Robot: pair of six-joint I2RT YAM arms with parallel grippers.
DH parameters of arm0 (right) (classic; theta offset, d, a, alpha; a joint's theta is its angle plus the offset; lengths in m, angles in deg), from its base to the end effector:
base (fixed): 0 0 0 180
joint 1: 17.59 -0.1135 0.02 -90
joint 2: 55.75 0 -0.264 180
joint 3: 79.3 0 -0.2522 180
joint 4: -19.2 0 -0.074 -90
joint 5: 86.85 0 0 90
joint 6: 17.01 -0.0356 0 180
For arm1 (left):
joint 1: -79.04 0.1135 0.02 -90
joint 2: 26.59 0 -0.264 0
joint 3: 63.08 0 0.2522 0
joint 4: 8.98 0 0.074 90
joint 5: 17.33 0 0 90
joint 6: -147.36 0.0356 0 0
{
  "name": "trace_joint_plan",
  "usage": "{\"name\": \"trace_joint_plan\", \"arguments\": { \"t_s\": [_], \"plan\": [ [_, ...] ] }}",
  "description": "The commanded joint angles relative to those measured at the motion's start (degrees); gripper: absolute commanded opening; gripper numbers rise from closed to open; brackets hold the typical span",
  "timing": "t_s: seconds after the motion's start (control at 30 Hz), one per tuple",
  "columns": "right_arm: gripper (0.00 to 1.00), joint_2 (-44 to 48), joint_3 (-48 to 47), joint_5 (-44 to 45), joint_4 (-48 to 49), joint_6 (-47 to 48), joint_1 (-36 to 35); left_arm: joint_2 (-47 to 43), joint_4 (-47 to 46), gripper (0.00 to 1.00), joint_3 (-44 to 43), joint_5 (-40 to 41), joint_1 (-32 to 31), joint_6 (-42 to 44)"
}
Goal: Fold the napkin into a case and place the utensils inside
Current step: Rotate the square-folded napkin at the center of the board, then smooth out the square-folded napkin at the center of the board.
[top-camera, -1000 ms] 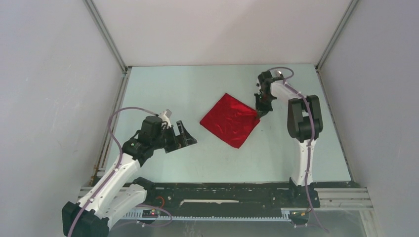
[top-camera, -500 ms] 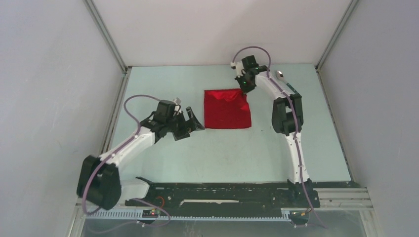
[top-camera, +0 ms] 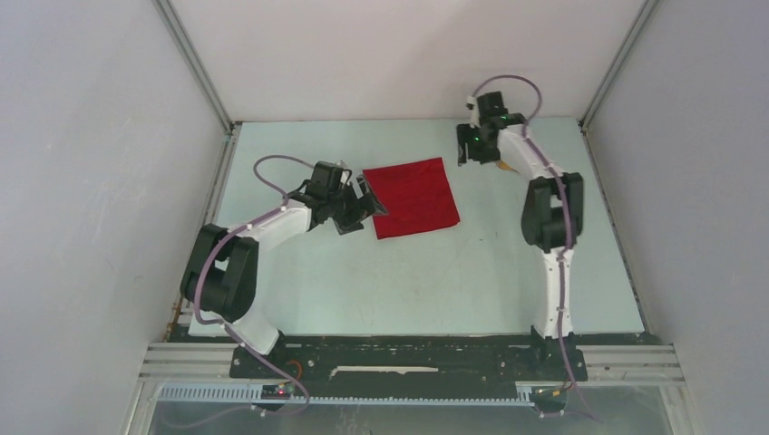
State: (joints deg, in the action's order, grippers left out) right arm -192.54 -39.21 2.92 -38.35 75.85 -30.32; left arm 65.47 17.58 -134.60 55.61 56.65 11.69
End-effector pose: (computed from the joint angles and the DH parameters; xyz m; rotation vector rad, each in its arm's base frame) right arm 0.5150 0.1165 0.2188 -0.3437 2.4989 0.0746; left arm 0.3096 -0.1389 0.2097 -0.3662 2.5203 -0.8750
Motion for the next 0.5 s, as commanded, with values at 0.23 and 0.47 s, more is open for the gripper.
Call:
{"name": "trace_joint_plan", "arguments": {
  "t_s": [0.23, 0.47],
  "plan": [
    [0.68, 28.3, 48.8, -29.4, 23.2, -27.8, 5.1, 4.7, -8.7, 0.82, 3.3, 4.4, -0.9, -5.1],
    [0.64, 29.9, 54.2, -32.8, 26.3, -29.2, 7.5, 7.4, -12.5, 0.77, 6.0, 7.0, -2.6, -7.5]
  ]
}}
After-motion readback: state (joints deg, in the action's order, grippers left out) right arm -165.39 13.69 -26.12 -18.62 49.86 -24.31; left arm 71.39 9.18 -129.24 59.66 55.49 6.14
